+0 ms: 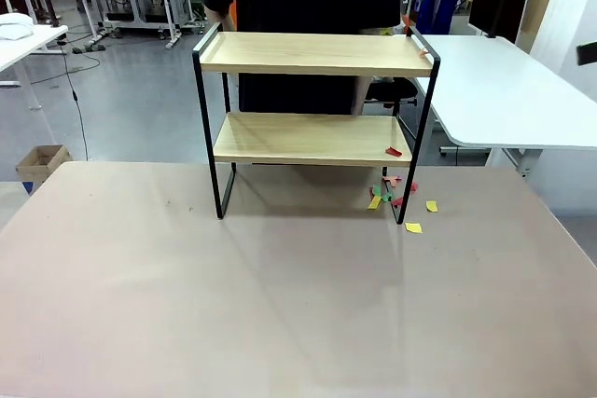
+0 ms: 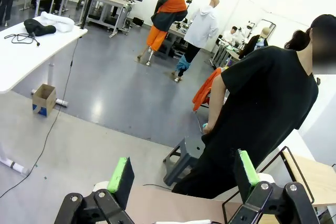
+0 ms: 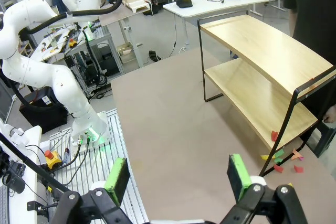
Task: Clean the shelf.
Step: Hand the Duster back to the human.
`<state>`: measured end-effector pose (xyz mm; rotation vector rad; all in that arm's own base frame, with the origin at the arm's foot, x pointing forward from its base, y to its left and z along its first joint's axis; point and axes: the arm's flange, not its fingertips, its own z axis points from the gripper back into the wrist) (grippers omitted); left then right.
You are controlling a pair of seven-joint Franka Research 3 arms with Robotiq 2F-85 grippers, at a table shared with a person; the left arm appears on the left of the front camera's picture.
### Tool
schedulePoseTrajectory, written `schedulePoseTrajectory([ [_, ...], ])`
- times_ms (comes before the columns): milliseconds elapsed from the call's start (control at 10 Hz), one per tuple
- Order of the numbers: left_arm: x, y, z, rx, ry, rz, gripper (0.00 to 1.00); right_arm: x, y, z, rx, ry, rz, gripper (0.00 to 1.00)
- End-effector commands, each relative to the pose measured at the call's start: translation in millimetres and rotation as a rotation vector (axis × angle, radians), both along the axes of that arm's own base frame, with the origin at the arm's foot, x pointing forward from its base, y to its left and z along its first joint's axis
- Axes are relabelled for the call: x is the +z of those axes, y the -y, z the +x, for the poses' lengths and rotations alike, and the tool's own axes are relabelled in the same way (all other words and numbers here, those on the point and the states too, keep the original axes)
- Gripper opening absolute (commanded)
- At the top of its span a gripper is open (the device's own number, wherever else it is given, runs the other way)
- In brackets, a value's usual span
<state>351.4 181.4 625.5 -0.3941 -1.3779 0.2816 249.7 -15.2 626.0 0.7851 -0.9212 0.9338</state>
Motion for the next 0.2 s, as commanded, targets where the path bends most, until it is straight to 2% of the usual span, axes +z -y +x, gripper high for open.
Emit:
schedulePoseTrajectory([
  [0, 2.1, -0.1, -1.2, -0.01, 0.007, -0.003, 1.0, 1.7, -0.6, 2.7, 0.012, 0.029, 0.018, 1.0],
  [100, 2.1, -0.1, -1.2, -0.01, 0.007, -0.003, 1.0, 1.7, -0.6, 2.7, 0.012, 0.029, 0.018, 1.0],
])
